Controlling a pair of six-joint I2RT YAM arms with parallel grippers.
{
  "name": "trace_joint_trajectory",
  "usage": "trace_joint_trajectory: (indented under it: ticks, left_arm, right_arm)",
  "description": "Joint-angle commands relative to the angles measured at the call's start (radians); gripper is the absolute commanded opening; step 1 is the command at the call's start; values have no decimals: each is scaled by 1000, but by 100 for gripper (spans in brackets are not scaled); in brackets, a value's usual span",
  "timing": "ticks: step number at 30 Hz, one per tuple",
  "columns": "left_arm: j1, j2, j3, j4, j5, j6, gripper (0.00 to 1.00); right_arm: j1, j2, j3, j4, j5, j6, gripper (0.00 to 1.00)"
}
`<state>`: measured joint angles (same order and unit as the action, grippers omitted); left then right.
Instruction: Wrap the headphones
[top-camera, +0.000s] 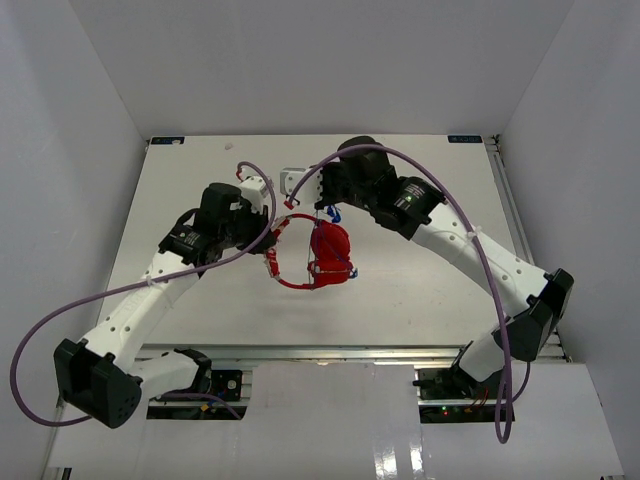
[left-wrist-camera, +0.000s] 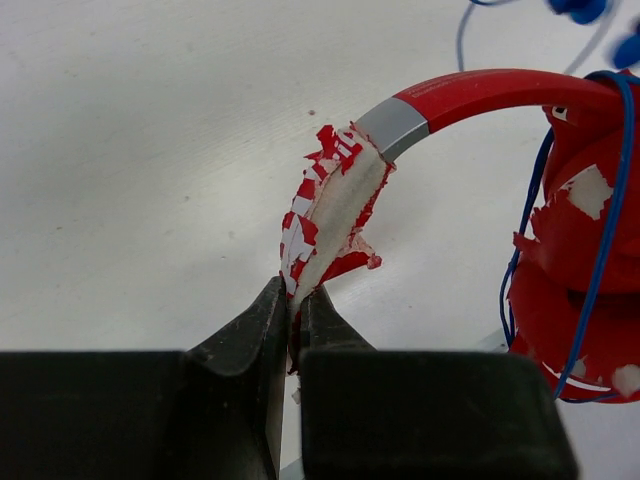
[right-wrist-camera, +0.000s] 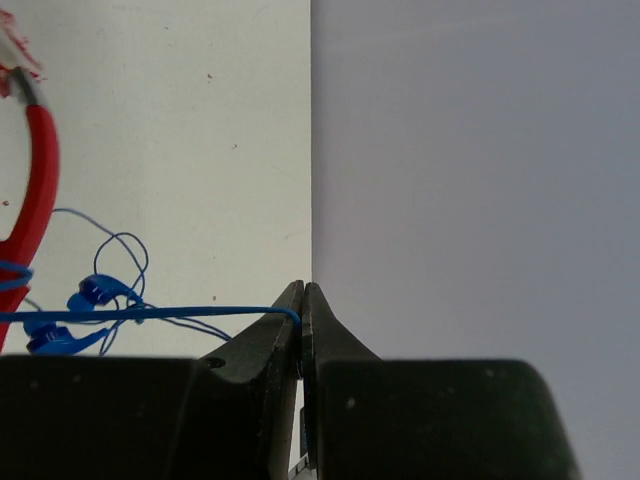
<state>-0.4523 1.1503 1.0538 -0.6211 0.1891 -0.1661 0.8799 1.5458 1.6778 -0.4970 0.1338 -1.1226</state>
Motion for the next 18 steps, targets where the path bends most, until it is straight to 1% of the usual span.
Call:
trace_joint_trajectory:
  ticks: [1,5,8,11,13,18]
  left_arm:
    - [-13,-98,-1,67,233,6,0]
    - [-16,-136,12,67,267,-15,0]
    - [-16,-160,28,77,266,-47,0]
    - [-16,-182,46,84,240,-64,0]
    - [-16,-190,72,90,249,-75,0]
    - [-16,-177,156,87,276,-100,0]
  right_arm:
    - [-70,34,50,68,-3,86,8]
    - [-153,40,26,41,-62,127,8]
    - [-224,26,12,-10,-186,184,8]
    - [-278,-6,-12,-78,-336,222,8]
    - [-301,-31,-36,-116,-469,243,8]
    - [-343,-93,-111,-170,-718,320,9]
